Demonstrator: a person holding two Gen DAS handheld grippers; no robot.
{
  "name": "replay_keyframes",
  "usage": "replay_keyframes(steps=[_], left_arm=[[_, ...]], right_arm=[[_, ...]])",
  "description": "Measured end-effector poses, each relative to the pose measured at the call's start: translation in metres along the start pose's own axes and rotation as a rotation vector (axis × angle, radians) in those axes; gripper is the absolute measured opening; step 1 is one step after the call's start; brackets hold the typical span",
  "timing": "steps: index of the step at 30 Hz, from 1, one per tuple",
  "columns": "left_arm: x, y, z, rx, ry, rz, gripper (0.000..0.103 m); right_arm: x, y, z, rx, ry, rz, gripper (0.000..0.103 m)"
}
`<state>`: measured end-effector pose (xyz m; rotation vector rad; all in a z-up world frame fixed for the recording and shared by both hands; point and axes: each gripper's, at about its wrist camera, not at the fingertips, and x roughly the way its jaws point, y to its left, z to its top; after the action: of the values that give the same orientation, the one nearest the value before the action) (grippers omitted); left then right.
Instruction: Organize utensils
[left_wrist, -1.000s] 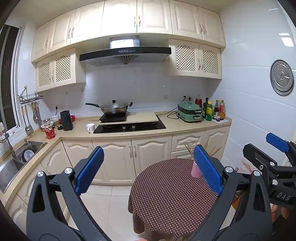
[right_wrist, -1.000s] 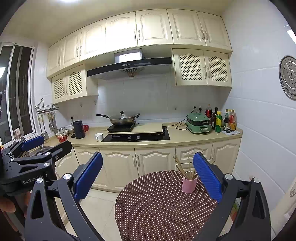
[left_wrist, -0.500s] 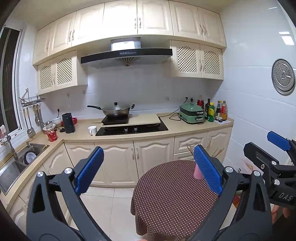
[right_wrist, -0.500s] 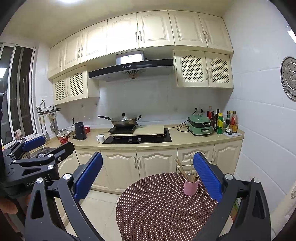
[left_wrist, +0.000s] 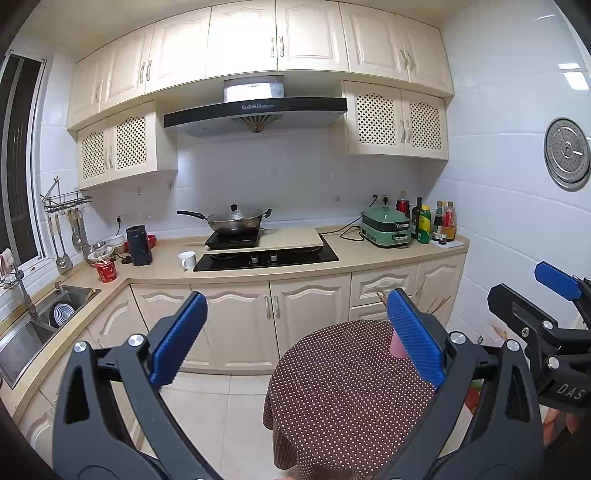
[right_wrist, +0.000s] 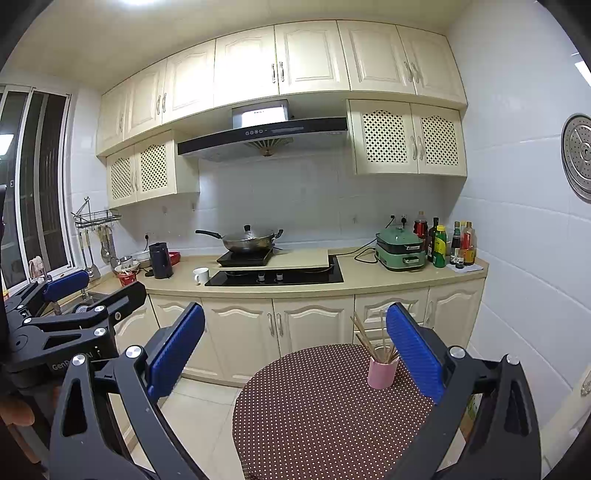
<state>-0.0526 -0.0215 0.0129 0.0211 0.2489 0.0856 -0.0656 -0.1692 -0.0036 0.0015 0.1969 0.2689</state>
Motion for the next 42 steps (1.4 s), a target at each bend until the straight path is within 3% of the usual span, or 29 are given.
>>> replay_keyframes(steps=[42], left_arm=[[-0.011, 0.002, 0.004, 0.019, -0.020, 0.013, 0.096]], right_arm=[[-0.003, 0.005, -0.002, -0.004, -0.003, 0.007, 0.095]])
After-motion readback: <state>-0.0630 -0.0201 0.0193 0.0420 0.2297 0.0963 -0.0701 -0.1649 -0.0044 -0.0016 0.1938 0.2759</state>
